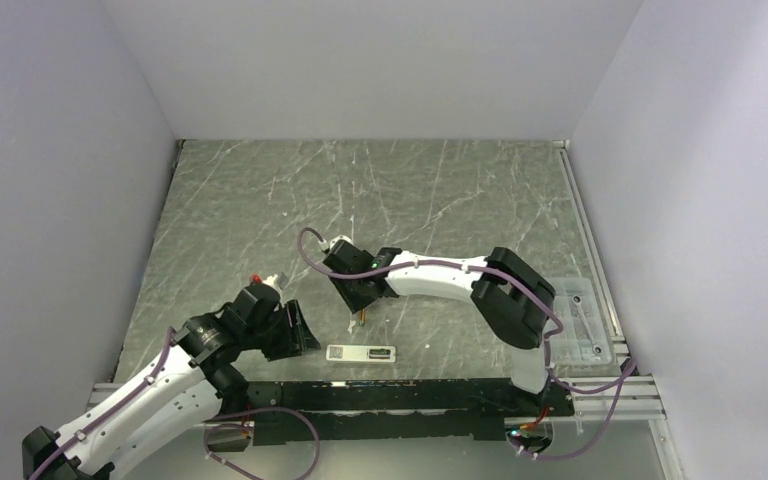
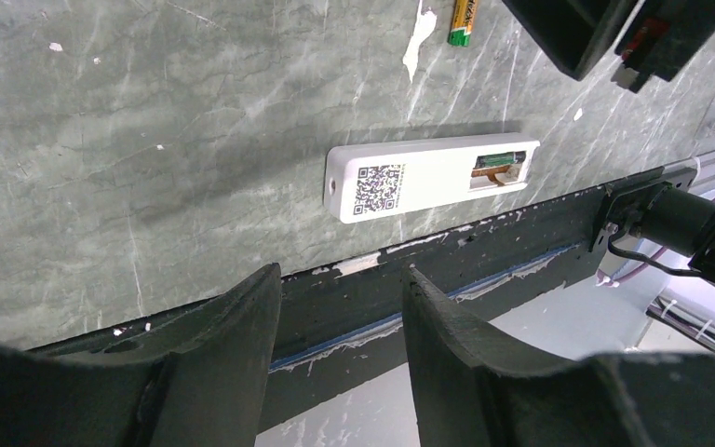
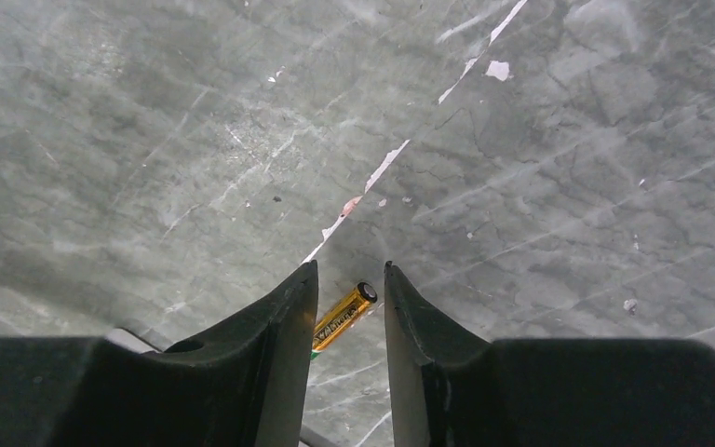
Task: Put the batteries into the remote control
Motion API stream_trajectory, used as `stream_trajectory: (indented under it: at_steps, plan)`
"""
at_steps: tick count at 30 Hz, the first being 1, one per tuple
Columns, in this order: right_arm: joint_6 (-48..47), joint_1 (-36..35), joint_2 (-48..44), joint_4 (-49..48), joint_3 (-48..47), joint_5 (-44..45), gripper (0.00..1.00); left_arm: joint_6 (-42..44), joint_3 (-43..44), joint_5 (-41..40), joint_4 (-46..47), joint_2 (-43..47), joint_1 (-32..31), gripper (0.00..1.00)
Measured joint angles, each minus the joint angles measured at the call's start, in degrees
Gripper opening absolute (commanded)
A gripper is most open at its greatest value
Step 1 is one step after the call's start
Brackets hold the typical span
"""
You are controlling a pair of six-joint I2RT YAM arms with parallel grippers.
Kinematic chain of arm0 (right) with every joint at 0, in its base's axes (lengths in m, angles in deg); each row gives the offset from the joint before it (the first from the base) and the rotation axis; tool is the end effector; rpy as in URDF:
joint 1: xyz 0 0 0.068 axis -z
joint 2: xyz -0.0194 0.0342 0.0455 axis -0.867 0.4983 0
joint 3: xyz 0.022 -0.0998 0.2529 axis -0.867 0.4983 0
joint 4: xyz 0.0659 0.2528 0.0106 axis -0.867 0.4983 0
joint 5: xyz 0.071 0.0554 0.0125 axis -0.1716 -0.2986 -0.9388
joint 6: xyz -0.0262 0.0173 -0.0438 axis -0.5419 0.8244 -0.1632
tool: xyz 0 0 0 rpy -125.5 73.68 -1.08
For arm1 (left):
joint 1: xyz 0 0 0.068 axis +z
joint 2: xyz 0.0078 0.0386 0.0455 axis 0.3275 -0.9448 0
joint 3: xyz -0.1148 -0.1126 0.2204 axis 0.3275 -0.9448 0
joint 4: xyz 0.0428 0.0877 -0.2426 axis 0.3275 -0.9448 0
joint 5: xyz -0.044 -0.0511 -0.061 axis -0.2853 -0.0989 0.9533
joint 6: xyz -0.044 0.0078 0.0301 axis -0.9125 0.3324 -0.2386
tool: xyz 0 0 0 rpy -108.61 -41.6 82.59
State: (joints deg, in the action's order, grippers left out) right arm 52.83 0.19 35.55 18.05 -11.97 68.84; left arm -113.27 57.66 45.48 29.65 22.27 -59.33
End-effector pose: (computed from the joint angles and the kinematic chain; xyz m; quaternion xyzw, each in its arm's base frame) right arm 0.2006 0.3374 0.1758 -0.3041 0.9191 0.1131 0.2237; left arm 0.0878 -0.0804 0.2010 -0.1040 0.9403 -0.2782 0.1665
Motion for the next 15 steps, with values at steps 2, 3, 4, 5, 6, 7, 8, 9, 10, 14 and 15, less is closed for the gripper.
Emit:
stream_trajectory:
  at_steps: [2,3,4,5,6,7,8,9,10,14,15]
  plan:
    - [-0.11,0.0,0.7,0.02,0.0,0.0,0.34,0.0,0.0,0.0,0.0,0.02,0.0,0.55]
    - [-0.13,0.0,1.05,0.02,0.0,0.0,0.34,0.0,0.0,0.0,0.0,0.07,0.0,0.55]
    - [-0.13,0.0,1.4,0.04,0.0,0.02,0.33,0.0,0.0,0.0,0.0,0.13,0.0,0.55]
    - [-0.13,0.02,1.75,0.04,0.0,0.04,0.33,0.0,0.0,0.0,0.0,0.22,0.0,0.55]
    - [-0.11,0.02,2.08,0.04,0.0,0.07,0.32,0.0,0.0,0.0,-0.02,0.26,0.0,0.55]
    - [-0.13,0.02,2.27,0.04,0.0,0.13,0.32,0.0,0.0,0.0,-0.02,0.37,0.0,0.55]
    - [-0.15,0.02,2.32,-0.02,0.0,0.31,0.31,0.0,0.0,0.0,-0.02,0.44,0.0,0.55]
    - [-0.15,0.02,2.32,0.04,0.0,0.35,0.3,0.0,0.0,0.0,0.0,0.46,0.0,0.55]
    - [-0.15,0.02,2.32,0.02,0.0,0.42,0.3,0.0,0.0,0.0,-0.02,0.48,0.0,0.55]
    - [-0.13,0.02,2.32,0.0,0.13,1.01,0.27,0.0,0.0,0.0,-0.04,0.68,0.0,0.55]
    - [-0.11,0.02,2.32,-0.02,0.22,1.25,0.27,0.0,0.0,0.0,-0.04,0.76,0.0,0.55]
